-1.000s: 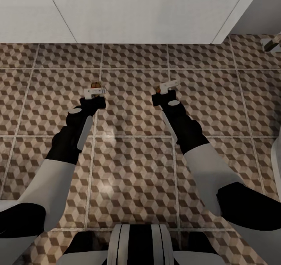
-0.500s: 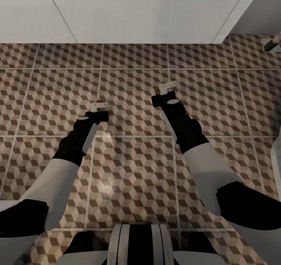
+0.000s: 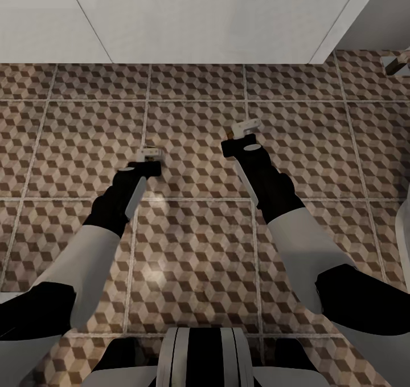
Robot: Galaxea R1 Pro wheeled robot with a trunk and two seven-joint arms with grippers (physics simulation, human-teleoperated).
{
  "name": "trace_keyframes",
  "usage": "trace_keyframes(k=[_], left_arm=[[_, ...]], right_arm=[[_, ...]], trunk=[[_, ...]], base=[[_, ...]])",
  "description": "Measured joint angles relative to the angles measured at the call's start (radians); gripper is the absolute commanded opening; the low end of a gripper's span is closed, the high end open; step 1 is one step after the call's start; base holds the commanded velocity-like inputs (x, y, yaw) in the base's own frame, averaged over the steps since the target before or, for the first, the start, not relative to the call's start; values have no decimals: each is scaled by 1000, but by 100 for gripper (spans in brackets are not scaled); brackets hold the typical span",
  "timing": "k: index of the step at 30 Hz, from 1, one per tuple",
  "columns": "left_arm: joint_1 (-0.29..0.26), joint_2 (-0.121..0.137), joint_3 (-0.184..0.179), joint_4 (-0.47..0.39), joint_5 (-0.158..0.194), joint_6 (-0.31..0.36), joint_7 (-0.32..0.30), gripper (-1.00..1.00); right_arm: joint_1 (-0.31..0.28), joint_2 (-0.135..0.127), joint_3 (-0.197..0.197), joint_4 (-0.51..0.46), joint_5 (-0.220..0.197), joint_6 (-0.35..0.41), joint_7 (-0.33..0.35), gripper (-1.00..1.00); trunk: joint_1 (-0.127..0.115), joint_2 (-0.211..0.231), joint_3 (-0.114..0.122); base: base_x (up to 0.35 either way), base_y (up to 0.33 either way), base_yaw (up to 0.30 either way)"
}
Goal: Take the four mousetraps from the cabinet in the bathroom and place them on the bathroom floor. Make sure all four end up on the same floor surface, and ensure that at least two of them are either under or directly next to the same bathroom sink.
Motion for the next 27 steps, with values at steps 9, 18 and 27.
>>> trace_keyframes(k=[9, 18, 27], left_arm=[[-20, 0, 0, -11, 0, 11, 41, -100], [-38, 0, 0, -12, -4, 14, 43, -100], [-40, 0, -1, -1, -19, 12, 42, -100]], right_arm=[[0, 0, 1, 0, 0, 4, 1, -100], [1, 0, 2, -7, -1, 3, 1, -100], [1, 0, 4, -15, -1, -1, 0, -100]], trunk=[[0, 0, 0], [0, 0, 0], [0, 0, 0]], base=[[0, 0, 0], [0, 0, 0], [0, 0, 0]])
